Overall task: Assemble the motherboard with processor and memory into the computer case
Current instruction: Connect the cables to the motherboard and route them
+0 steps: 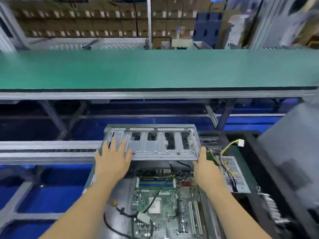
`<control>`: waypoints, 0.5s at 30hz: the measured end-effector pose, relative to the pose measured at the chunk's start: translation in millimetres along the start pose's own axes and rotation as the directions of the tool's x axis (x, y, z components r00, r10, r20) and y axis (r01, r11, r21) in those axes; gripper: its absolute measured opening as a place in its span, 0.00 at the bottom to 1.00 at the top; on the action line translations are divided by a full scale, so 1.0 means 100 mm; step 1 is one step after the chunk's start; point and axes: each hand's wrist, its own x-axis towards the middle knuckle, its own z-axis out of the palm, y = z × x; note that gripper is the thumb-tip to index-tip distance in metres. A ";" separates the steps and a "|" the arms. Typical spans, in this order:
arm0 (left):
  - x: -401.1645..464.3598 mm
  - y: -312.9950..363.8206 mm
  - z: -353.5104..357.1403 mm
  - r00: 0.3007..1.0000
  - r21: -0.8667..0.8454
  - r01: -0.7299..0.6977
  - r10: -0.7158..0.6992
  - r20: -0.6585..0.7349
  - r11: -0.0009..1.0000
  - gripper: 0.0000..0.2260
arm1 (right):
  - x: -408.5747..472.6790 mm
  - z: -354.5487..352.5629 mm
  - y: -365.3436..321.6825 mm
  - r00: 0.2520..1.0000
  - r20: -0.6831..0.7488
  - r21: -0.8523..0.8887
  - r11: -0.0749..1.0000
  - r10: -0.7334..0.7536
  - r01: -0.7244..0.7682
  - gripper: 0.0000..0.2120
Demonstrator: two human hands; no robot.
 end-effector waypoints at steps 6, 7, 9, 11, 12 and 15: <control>-0.11 -0.03 0.07 0.999 0.026 0.027 -0.027 -0.025 0.999 0.25 | 0.00 0.12 0.08 1.000 -0.003 0.008 1.000 -0.009 0.009 0.36; -0.13 -0.03 0.07 0.999 0.039 0.035 -0.035 -0.022 0.999 0.25 | -0.01 0.12 0.07 1.000 -0.012 0.030 0.999 -0.017 0.018 0.36; -0.15 -0.01 0.06 0.999 0.057 0.039 -0.038 -0.014 0.998 0.24 | -0.03 0.09 0.07 0.998 -0.028 0.091 0.995 -0.047 0.050 0.34; -0.14 0.04 0.02 0.998 0.051 0.055 -0.054 -0.022 0.997 0.24 | -0.02 0.04 0.11 0.998 -0.012 0.165 0.984 -0.063 0.064 0.34; -0.12 0.09 0.00 0.996 0.025 0.087 -0.086 -0.018 0.996 0.24 | -0.02 0.02 0.13 0.999 -0.009 0.243 0.969 -0.046 0.047 0.31; -0.10 0.41 -0.08 0.990 -0.129 0.135 -0.140 -0.030 0.982 0.23 | 0.03 0.04 0.30 0.991 -0.100 0.570 0.822 0.087 -0.015 0.27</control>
